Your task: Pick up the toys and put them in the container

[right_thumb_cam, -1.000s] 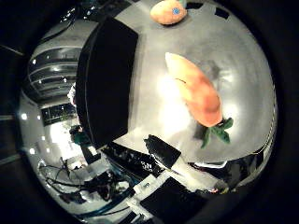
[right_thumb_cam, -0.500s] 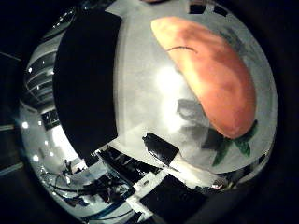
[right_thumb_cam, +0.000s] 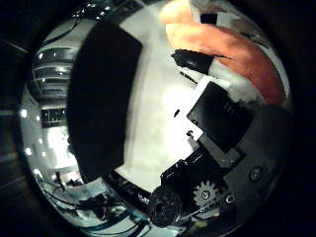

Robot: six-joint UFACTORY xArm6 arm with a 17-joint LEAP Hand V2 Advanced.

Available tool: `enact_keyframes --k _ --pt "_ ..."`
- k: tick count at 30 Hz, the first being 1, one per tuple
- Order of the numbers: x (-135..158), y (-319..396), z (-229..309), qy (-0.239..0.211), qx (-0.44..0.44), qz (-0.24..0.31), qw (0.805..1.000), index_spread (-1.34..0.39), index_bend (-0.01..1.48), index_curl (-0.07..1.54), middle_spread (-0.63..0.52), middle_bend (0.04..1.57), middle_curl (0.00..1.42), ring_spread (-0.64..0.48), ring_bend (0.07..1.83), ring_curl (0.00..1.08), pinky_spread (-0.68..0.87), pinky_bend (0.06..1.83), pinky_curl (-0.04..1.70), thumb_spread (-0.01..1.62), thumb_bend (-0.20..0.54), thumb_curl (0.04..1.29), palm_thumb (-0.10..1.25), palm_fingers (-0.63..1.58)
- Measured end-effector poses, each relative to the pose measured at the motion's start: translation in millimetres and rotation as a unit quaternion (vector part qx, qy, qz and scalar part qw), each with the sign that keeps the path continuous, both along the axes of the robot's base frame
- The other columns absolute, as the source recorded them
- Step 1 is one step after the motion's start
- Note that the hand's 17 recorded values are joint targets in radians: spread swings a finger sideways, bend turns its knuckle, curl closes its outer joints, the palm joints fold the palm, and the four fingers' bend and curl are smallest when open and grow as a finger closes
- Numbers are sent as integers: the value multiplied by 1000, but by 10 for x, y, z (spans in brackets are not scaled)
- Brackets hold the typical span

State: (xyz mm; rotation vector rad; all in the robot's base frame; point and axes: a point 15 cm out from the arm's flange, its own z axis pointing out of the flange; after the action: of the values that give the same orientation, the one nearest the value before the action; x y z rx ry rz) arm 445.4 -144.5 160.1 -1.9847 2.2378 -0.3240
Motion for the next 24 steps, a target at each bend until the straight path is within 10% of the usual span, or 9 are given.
enact_keyframes --k 13,24 --pt "-55 858 1465 -43 4 76 996 -277 992 687 -158 1188 666 -230 1216 597 -318 1122 697 924 -21 479 1003 1158" --pt "-241 3145 1612 -40 44 227 972 -268 1003 676 -154 1205 646 -230 1223 594 -330 1078 759 932 -19 486 1006 1164"
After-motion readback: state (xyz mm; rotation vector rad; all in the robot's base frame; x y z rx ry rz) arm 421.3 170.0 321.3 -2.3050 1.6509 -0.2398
